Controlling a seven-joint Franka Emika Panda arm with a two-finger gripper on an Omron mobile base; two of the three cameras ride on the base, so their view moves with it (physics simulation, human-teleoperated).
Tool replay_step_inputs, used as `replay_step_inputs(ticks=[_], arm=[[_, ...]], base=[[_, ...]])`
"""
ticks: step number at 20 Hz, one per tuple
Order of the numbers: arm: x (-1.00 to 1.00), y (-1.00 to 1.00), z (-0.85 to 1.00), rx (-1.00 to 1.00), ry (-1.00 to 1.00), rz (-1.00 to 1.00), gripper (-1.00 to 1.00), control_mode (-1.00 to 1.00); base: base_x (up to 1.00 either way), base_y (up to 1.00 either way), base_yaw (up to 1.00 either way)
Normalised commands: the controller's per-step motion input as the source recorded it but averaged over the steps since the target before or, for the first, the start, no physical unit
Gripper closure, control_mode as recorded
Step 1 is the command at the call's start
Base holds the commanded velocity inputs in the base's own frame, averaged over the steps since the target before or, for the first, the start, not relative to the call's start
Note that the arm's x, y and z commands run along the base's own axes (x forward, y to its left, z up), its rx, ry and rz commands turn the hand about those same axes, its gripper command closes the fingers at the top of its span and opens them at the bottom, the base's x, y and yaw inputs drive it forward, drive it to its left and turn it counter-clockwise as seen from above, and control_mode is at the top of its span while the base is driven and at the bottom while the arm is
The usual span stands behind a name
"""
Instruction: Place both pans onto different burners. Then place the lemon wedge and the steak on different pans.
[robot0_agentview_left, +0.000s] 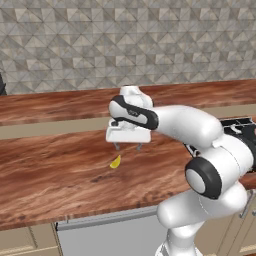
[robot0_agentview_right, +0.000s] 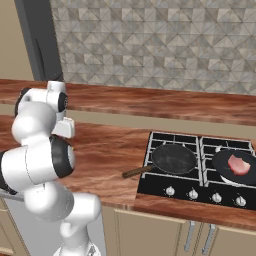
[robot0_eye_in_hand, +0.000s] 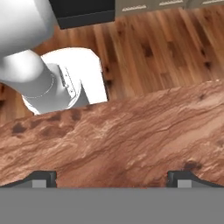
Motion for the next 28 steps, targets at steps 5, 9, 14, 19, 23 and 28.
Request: replay_step_inputs(ticks=[5, 9, 14, 19, 23, 28], arm=[[0.41, 0.02, -0.13, -0.03, -0.05, -0.12, -1.0, -1.0], [0.52, 0.11, -0.2, -0.02, -0.07, -0.13, -1.0, -1.0], [0.42, 0.14, -0.21, -0.03, -0.07, -0.09, -1.0, -1.0], [0.24, 0.03, -0.27, -0.04, -0.04, -0.03, -1.0, -1.0], [0.19, 0.0, -0.24, -0.03, 0.0, 0.0, -1.0, -1.0], [0.22, 0.04, -0.21, -0.01, 0.0, -0.01, -1.0, -1.0]], base=[[0.0, 0.0, 0.0], [0.0, 0.0, 0.0], [0.0, 0.0, 0.0], [0.0, 0.0, 0.0], [0.0, 0.0, 0.0], [0.0, 0.0, 0.0]])
